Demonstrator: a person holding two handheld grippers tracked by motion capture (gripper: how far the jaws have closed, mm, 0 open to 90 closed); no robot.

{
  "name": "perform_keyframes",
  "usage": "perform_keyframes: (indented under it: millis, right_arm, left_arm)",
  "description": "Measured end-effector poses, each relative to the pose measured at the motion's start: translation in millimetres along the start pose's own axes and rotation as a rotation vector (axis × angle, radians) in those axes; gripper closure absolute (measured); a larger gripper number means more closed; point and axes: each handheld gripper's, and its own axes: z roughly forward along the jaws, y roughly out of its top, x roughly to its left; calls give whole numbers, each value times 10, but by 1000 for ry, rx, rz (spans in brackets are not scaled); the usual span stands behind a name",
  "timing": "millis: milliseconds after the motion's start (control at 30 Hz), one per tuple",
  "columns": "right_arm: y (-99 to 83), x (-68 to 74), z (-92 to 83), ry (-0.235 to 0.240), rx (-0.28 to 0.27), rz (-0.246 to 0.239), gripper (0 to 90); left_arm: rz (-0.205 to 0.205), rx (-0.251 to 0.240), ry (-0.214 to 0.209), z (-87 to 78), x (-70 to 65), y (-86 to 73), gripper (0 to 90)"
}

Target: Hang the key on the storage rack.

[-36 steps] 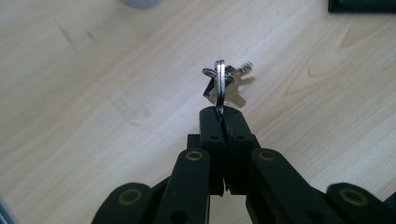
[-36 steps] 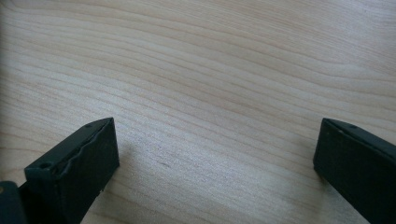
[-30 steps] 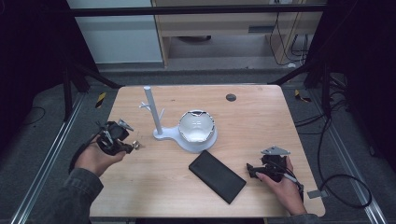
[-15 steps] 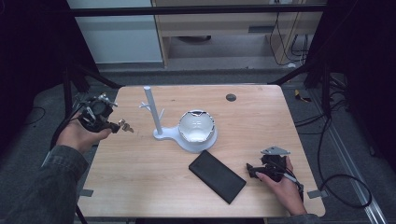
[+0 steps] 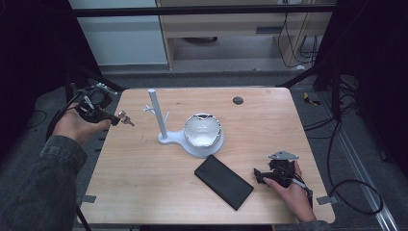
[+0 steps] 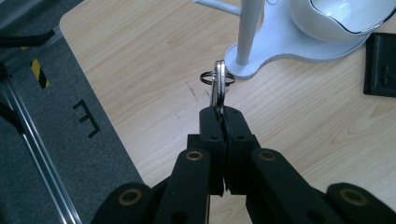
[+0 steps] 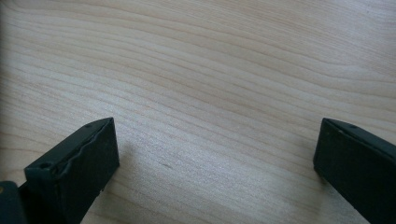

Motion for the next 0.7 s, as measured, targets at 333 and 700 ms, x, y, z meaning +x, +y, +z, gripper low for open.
perform_keyframes:
  millis: [333,700]
  right_arm:
    - [0,5,0,-2,1,2,5]
    - [0,5,0,-2,1,2,4]
  left_arm:
    - [43,11,15,-15,-28,171,882]
    - [98,42,-1,72,-119,327,881]
